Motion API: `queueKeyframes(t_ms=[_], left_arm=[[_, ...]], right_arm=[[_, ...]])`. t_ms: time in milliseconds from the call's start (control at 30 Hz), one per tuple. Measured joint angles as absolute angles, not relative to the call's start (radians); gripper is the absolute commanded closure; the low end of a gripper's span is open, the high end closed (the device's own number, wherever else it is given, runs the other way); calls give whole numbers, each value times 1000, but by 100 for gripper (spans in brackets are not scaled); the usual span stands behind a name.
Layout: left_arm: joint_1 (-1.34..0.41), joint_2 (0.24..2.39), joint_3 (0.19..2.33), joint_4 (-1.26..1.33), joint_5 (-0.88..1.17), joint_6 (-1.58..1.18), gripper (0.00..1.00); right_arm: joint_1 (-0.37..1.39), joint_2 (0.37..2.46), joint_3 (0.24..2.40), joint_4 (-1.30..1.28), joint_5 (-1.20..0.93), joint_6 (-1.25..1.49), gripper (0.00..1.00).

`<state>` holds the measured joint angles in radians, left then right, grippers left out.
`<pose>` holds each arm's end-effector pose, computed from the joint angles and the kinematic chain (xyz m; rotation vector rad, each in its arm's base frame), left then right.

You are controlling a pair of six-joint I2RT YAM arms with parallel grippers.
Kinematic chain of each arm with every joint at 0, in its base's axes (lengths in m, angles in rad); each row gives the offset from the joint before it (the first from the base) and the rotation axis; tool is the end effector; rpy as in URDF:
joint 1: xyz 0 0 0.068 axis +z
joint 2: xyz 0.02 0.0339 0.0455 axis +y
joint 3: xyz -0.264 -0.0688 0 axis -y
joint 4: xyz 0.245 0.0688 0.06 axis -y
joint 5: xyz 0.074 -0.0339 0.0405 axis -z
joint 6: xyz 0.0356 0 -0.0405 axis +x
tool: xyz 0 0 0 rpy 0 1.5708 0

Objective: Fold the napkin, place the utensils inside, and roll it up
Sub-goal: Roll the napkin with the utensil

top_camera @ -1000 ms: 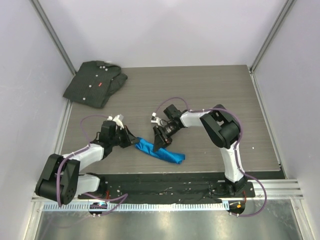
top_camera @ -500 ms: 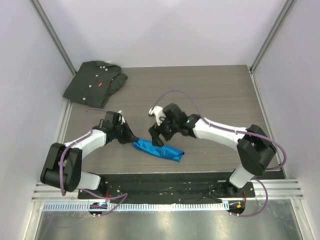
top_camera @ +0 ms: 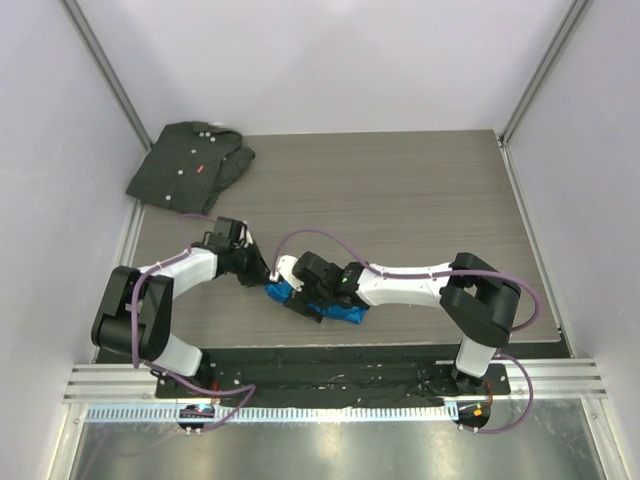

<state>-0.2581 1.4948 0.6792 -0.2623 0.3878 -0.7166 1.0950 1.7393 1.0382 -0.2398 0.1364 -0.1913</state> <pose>0.2501 -0.0799 0.1452 -0.4970 2.7329 -0.8082 0.1667 0.3130 0.1733 -1.4607 2.0421 0.2028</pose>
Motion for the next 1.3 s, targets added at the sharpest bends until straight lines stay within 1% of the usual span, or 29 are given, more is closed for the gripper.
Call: queueKeyframes(t_ms=[100,133,167,200,233,300,333,367,433,467,533,667,800,967,1167,1300], left_arm=[[-258,1514,691,-263,403,-714,100],[-258,1516,693,-263,406,-713,100],[-258,1519,694,-263,412,-710,99],[-258,1522,696,-262,416,-706,94],[-257,1525,698,-262,421,-702,89],[-257,1525,700,-262,424,-699,73],[-257,1525,701,-263,424,-698,65],[-257,1525,703,-263,424,-693,52],[-255,1523,711,-273,423,-685,41],[-254,1520,721,-282,426,-682,33],[-255,1493,742,-308,402,-672,26],[-253,1420,763,-347,347,-650,24],[-253,1347,762,-358,307,-640,24],[-253,1327,714,-329,307,-644,26],[-253,1356,665,-287,313,-646,26],[-256,1386,651,-230,320,-652,28]], right_arm=[[1097,1755,1038,-239,142,-208,19],[1097,1760,1038,-239,140,-211,27],[1096,1767,1039,-238,133,-210,31],[1093,1773,1042,-238,117,-211,36],[1091,1775,1045,-240,104,-212,45],[1071,1784,1055,-249,44,-205,53],[1055,1788,1059,-255,6,-202,60],[1036,1792,1063,-260,-35,-197,63],[999,1797,1071,-267,-100,-187,69],[976,1801,1076,-270,-139,-180,70],[928,1812,1084,-273,-228,-158,72],[838,1849,1103,-277,-419,-103,75],[757,1913,1135,-282,-613,-48,76],[683,2005,1180,-293,-820,3,76],[639,2090,1214,-293,-982,54,76],[615,2133,1226,-288,-1061,81,76]])
